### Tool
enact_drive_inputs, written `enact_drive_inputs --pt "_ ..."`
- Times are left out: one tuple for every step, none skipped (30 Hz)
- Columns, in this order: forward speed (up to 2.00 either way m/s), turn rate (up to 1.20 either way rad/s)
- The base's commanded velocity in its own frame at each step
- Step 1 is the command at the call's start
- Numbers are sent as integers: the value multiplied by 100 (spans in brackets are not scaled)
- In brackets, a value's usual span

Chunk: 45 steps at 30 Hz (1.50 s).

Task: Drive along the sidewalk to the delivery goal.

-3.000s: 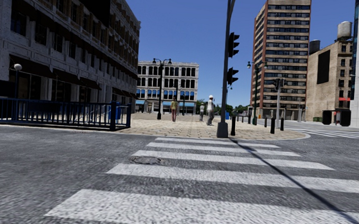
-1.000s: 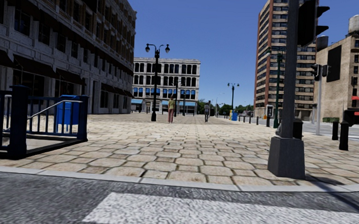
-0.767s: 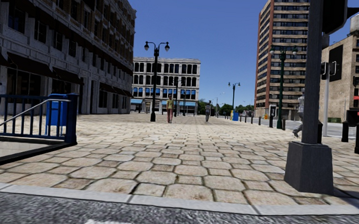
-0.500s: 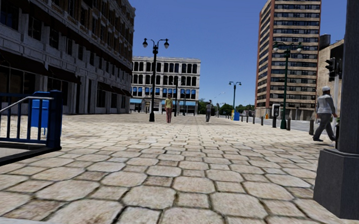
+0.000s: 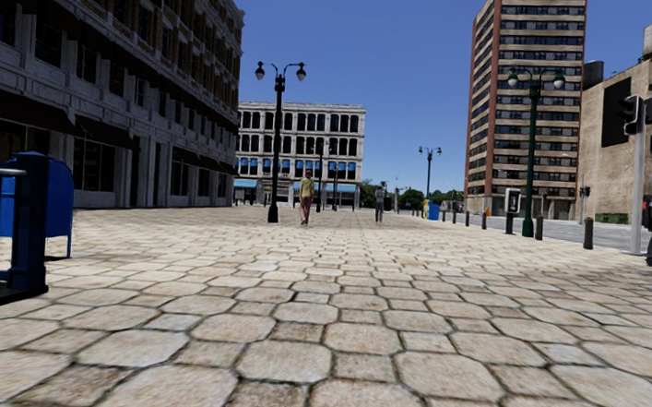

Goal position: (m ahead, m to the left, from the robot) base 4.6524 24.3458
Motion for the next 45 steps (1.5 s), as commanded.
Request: enact_drive_inputs --pt "135 0" --pt "135 0" --pt "135 0" --pt "135 0" --pt "134 0" --pt "134 0" --pt "134 0" --pt "134 0" --pt "134 0" --pt "134 0" --pt "134 0" --pt "134 0" --pt "134 0" --pt "134 0" --pt "134 0" --pt "134 0" --pt "134 0" --pt "134 6" --pt "134 6" --pt "134 10" --pt "134 13" --pt "134 14" --pt "134 20" --pt "134 20" --pt "134 25" --pt "134 32" --pt "134 36" --pt "134 37" --pt "134 37" --pt "134 38" --pt "134 39" --pt "134 41" --pt "134 44" --pt "134 44" --pt "134 45" --pt "138 45" --pt "150 45" --pt "150 45" --pt "200 46" --pt "200 46" --pt "200 46" --pt "200 46" --pt "200 46" --pt "200 46" --pt "200 46"
